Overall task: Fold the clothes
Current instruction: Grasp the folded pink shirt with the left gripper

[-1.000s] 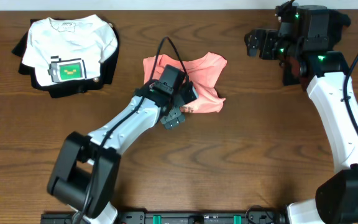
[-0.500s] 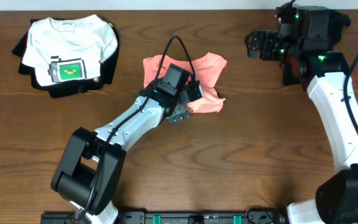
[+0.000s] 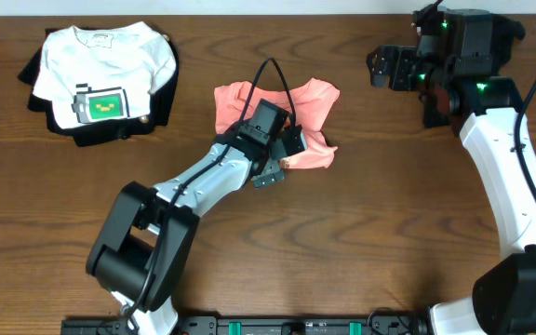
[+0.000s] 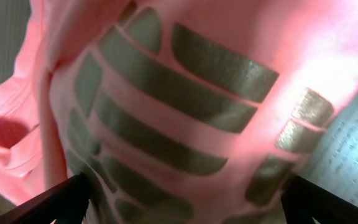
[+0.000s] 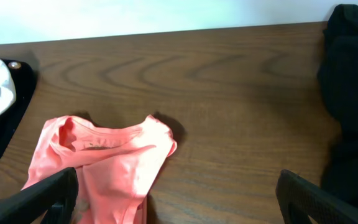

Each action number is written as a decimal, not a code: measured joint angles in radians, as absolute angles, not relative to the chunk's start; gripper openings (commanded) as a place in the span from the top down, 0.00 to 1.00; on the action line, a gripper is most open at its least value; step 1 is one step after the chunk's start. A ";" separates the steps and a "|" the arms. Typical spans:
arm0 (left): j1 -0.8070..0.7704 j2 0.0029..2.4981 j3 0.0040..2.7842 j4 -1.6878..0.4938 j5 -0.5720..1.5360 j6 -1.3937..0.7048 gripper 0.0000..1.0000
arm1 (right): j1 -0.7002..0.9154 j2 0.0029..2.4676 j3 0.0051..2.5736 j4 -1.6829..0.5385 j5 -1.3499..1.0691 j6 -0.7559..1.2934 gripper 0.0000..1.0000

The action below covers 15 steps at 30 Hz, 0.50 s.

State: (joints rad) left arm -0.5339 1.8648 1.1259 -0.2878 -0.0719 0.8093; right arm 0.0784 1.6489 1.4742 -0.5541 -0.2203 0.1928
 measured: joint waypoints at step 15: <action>-0.534 1.918 1.126 -0.147 -0.080 0.811 0.92 | 0.078 1.649 1.474 -0.556 -0.220 0.193 0.01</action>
